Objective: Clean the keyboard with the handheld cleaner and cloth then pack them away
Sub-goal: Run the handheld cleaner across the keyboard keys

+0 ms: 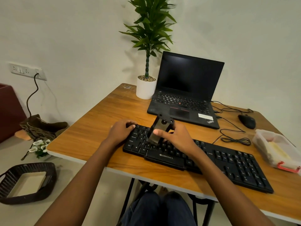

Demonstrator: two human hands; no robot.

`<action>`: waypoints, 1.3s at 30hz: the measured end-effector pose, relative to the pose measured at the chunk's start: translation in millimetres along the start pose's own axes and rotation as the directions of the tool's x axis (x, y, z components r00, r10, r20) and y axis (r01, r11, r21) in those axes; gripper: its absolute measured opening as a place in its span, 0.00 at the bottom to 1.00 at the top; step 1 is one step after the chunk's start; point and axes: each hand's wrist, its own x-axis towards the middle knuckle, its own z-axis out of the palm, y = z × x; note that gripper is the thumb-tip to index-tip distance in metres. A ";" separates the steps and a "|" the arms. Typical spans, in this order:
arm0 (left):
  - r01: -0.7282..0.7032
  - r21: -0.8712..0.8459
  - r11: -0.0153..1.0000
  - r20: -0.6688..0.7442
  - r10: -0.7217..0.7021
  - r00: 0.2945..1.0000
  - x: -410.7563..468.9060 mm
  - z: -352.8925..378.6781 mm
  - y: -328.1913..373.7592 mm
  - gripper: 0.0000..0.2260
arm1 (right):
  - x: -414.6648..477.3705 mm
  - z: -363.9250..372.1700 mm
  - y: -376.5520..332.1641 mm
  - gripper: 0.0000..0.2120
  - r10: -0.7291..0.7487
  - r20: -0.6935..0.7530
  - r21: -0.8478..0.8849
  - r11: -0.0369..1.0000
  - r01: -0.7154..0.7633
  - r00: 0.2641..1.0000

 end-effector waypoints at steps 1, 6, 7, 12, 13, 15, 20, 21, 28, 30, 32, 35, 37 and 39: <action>0.007 0.022 1.000 0.006 -0.007 1.000 1.9 0.1 2.1 0.07 | -1.2 -2.2 -0.5 0.07 0.010 0.064 -0.012 1.000 -0.010 0.998; 0.031 0.060 0.998 -0.018 -0.030 0.999 4.1 0.6 6.3 0.07 | -24.2 -38.8 2.3 0.08 0.184 0.329 -0.116 0.981 -0.154 0.926; 0.026 0.068 0.997 -0.039 -0.023 0.999 2.5 1.0 9.2 0.08 | -27.1 -47.5 1.4 0.08 0.195 0.315 -0.114 0.979 -0.166 0.929; -0.243 0.115 0.963 0.029 0.241 0.970 -7.8 19.6 67.1 0.13 | -26.2 -46.1 3.2 0.07 0.066 0.107 -0.059 0.996 -0.060 0.992; -0.268 0.170 0.948 0.119 0.250 0.961 -10.3 24.4 78.1 0.14 | -26.4 -42.8 5.5 0.08 0.056 0.114 -0.080 0.996 -0.047 0.992; -0.308 0.300 0.903 0.264 0.232 0.936 -12.9 34.0 90.8 0.14 | -32.0 -43.7 10.8 0.07 0.082 0.129 -0.090 0.993 -0.071 0.988; -0.333 0.395 0.856 0.351 0.194 0.916 -13.7 45.2 91.5 0.14 | -63.4 -80.8 24.5 0.08 0.181 0.075 -0.139 0.976 -0.170 0.981; -0.331 0.396 0.857 0.354 0.190 0.916 -13.6 47.2 91.0 0.14 | -67.9 -88.3 26.5 0.09 0.204 0.061 -0.159 0.968 -0.192 0.977; -0.386 0.351 0.853 0.480 0.190 0.856 -6.9 76.9 116.5 0.14 | -34.7 -87.9 45.5 0.15 0.106 -0.227 -0.334 0.925 -0.180 0.968; -0.383 0.381 0.841 0.489 0.168 0.856 -5.7 84.7 124.2 0.14 | -25.9 -82.3 52.6 0.19 0.089 -0.201 -0.383 0.909 -0.162 0.975; -0.373 0.399 0.838 0.465 0.166 0.869 -5.2 88.6 125.8 0.14 | -34.4 -82.3 46.9 0.14 0.083 -0.118 -0.347 0.930 -0.120 0.990; -0.366 0.370 0.854 0.457 0.175 0.872 -5.8 88.5 121.9 0.15 | -65.1 -84.2 34.3 0.11 0.135 0.128 -0.223 0.969 -0.104 0.982; -0.358 0.345 0.867 0.461 0.176 0.870 -5.3 87.5 122.1 0.15 | -75.7 -87.5 30.4 0.15 0.174 0.208 -0.179 0.974 -0.137 0.963; -0.345 0.348 0.872 0.451 0.167 0.877 -5.5 88.0 126.2 0.15 | -67.7 -91.2 32.9 0.15 0.151 0.112 -0.216 0.968 -0.124 0.982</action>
